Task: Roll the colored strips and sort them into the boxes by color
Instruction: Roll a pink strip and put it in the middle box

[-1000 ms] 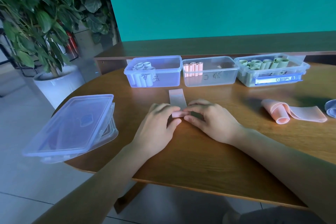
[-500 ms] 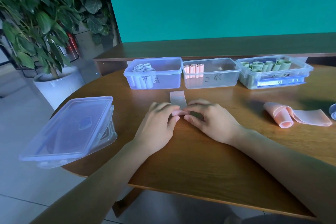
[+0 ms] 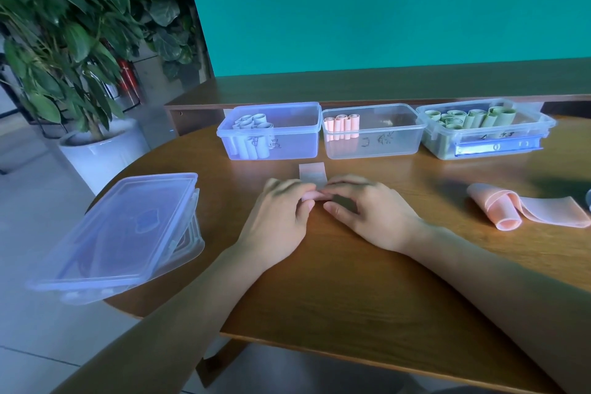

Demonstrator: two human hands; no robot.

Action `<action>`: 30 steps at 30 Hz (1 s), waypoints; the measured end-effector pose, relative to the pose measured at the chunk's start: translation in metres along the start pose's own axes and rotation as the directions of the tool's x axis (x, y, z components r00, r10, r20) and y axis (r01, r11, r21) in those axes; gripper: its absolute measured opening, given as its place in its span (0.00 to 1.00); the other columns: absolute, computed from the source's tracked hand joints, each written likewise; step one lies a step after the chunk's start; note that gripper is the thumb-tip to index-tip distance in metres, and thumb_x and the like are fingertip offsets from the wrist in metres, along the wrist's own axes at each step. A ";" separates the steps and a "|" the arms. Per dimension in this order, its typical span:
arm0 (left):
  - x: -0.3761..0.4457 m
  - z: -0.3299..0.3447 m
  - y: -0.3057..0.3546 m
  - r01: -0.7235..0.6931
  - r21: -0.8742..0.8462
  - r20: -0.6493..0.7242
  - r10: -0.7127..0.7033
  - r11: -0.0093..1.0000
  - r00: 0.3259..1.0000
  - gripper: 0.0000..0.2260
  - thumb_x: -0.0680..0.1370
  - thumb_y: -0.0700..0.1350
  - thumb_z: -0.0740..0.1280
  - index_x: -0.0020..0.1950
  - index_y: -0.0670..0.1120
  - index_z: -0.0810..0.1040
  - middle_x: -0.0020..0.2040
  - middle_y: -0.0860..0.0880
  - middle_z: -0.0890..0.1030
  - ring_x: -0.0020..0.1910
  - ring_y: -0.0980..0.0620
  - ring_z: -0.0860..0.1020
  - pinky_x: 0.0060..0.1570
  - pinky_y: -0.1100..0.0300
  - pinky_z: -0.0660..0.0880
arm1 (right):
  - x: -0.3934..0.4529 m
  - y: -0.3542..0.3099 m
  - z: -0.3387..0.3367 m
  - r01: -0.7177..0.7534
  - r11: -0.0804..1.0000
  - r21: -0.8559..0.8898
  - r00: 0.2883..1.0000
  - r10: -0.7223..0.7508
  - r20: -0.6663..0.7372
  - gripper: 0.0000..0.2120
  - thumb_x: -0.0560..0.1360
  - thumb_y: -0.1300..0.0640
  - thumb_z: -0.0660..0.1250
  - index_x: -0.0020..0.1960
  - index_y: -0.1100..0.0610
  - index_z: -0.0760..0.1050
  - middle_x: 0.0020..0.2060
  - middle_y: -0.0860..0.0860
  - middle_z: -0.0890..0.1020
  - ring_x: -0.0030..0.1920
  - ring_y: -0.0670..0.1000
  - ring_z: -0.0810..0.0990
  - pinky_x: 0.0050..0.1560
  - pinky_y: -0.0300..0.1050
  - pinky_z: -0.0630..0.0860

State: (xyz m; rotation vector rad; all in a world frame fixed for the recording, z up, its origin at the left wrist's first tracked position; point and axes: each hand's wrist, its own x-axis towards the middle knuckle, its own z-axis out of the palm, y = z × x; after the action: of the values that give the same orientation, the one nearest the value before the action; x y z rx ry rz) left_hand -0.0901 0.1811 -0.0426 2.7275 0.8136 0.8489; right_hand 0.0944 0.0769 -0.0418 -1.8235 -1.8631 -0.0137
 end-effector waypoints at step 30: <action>0.024 0.008 -0.003 0.016 0.030 -0.019 -0.015 0.999 1.000 0.14 0.82 0.43 0.62 0.66 0.53 0.78 0.62 0.54 0.80 0.59 0.48 0.72 0.61 0.50 0.72 | 0.026 0.010 0.004 -0.004 1.000 0.008 1.000 0.004 -0.023 0.15 0.82 0.44 0.61 0.68 0.33 0.70 0.63 0.39 0.81 0.59 0.48 0.81 0.55 0.53 0.80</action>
State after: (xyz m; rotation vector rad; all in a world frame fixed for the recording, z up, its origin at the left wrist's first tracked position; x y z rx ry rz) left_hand -0.0701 0.1971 -0.0386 2.7391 0.8568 0.8675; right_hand 0.1038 0.1037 -0.0389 -1.8146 -1.8413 -0.0257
